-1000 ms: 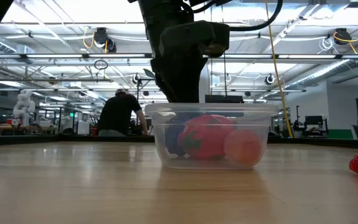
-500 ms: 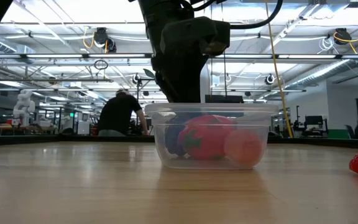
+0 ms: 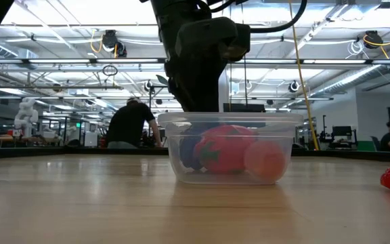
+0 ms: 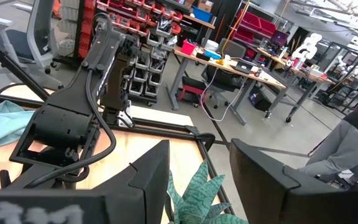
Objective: Pick and placing Produce into tupperware
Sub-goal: Put the top left red strawberry into the transparent bin, then put the pink peach into the transparent bin
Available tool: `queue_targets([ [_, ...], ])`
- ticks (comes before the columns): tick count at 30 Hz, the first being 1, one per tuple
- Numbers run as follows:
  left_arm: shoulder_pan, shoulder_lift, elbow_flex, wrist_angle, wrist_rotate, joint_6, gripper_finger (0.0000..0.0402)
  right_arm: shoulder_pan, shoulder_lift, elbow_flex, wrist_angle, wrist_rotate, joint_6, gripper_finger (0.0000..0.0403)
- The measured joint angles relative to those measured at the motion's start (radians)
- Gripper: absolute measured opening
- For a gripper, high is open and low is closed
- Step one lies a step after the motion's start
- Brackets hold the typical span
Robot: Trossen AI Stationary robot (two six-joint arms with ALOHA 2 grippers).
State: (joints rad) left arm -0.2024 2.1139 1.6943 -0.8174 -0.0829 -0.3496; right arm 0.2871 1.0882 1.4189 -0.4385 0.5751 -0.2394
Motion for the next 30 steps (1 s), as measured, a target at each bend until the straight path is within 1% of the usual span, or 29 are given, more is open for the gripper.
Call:
queue_targets([
  [5,0.0,0.0,0.0,-0.001,0.0,0.0,0.0204,0.0,0.0,0.0,0.0,0.0,0.0,0.016],
  [8,0.0,0.0,0.0,-0.001,0.0,0.0,0.0224,0.0,0.0,0.0,0.0,0.0,0.0,0.016],
  [11,0.0,0.0,0.003,-0.004,0.0,0.0,0.0234,0.0,0.0,0.0,0.0,0.0,0.0,0.016],
  [14,0.0,0.0,0.036,-0.042,0.0,0.0,0.0236,0.0,0.0,0.0,0.0,0.0,0.001,0.016],
  [17,-0.001,-0.002,0.097,-0.117,-0.009,0.0,0.0232,0.0,0.0,0.0,0.0,0.0,0.009,0.016],
  [22,-0.018,-0.003,0.244,-0.28,-0.09,0.001,0.0224,0.0,0.0,0.0,0.0,0.0,0.016,0.016],
  [27,-0.062,-0.003,0.367,-0.441,-0.133,-0.01,0.0225,0.0,0.0,0.0,-0.015,0.0,0.018,0.016],
  [30,-0.095,-0.003,0.42,-0.575,-0.147,-0.054,0.0225,0.0,0.0,0.0,-0.037,0.0,0.025,0.016],
])
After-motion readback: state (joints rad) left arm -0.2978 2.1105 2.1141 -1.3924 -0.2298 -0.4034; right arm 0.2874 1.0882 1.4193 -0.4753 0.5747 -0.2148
